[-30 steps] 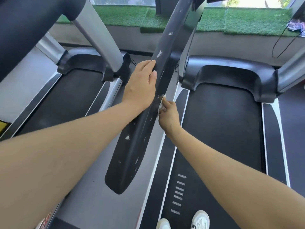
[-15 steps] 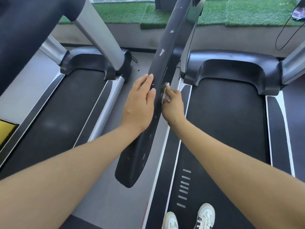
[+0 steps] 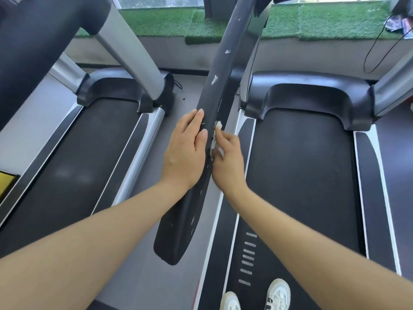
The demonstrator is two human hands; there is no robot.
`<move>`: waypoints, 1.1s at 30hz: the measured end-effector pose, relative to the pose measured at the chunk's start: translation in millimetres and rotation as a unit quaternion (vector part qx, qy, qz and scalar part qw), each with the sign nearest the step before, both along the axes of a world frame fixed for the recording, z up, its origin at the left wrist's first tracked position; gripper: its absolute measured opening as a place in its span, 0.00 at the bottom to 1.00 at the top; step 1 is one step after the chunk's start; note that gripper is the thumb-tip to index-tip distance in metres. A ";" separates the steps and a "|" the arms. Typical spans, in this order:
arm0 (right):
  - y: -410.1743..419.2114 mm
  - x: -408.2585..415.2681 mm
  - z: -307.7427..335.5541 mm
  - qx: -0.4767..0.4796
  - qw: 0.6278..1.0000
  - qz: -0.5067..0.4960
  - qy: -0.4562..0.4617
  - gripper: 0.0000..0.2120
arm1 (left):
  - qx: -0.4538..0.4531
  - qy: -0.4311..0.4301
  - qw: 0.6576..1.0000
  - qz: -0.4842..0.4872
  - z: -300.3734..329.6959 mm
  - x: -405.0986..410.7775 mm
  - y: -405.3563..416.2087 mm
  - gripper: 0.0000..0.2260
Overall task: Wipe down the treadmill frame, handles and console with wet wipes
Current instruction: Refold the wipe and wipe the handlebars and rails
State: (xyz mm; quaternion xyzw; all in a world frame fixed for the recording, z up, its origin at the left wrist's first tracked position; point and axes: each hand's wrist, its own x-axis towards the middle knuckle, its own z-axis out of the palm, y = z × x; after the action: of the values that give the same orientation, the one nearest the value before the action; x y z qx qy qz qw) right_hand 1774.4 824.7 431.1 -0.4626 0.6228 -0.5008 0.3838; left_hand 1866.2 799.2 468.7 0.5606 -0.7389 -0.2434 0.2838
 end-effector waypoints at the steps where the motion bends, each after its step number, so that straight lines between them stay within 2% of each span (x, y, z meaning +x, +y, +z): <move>1: 8.4 2.0 -0.6 -0.004 1.000 0.006 0.000 0.22 | -0.002 -0.001 1.000 0.000 -0.2 -0.1 -0.1 0.19; 6: -38.7 -13.8 1.2 0.041 0.999 -0.028 -0.014 0.23 | -0.005 -0.002 1.000 0.001 -0.7 -0.4 0.2 0.19; 9: -38.5 -10.0 7.3 0.014 0.999 -0.045 -0.026 0.22 | -0.004 0.005 1.000 -0.001 -0.4 0.2 0.2 0.19; 12: -3.9 1.9 9.7 -0.026 0.999 -0.016 -0.022 0.23 | -0.008 0.004 1.000 -0.002 -1.8 0.8 -0.8 0.19; 14: -1.4 1.5 10.9 -0.032 0.999 -0.017 -0.003 0.24 | -0.009 0.002 1.000 -0.002 -2.1 0.6 -1.3 0.19; 17: -40.5 -13.6 17.8 -0.020 0.998 -0.036 0.056 0.25 | -0.013 0.006 1.000 -0.005 -2.1 0.7 -0.9 0.19; 21: -77.7 -31.6 26.4 0.003 0.997 -0.040 0.070 0.26 | -0.016 0.004 1.000 -0.007 -2.0 0.9 -0.4 0.19; 27: -27.7 -13.0 16.2 -0.056 0.996 -0.017 0.073 0.22 | -0.019 0.009 1.000 -0.008 -2.6 -0.1 -1.1 0.19; 30: -8.3 -7.0 14.4 -0.051 0.998 -0.004 0.040 0.21 | -0.017 0.000 1.000 -0.005 -2.8 -0.6 -1.0 0.19; 33: -23.1 -12.0 18.2 -0.038 0.998 -0.010 0.054 0.22 | -0.018 0.003 1.000 -0.005 -2.2 0.1 -0.9 0.19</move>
State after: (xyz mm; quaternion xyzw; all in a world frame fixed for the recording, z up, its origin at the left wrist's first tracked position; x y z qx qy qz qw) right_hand 1762.4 801.7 449.4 -0.4967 0.6277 -0.5024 0.3268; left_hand 1866.3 798.3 466.4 0.5509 -0.7450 -0.2334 0.2948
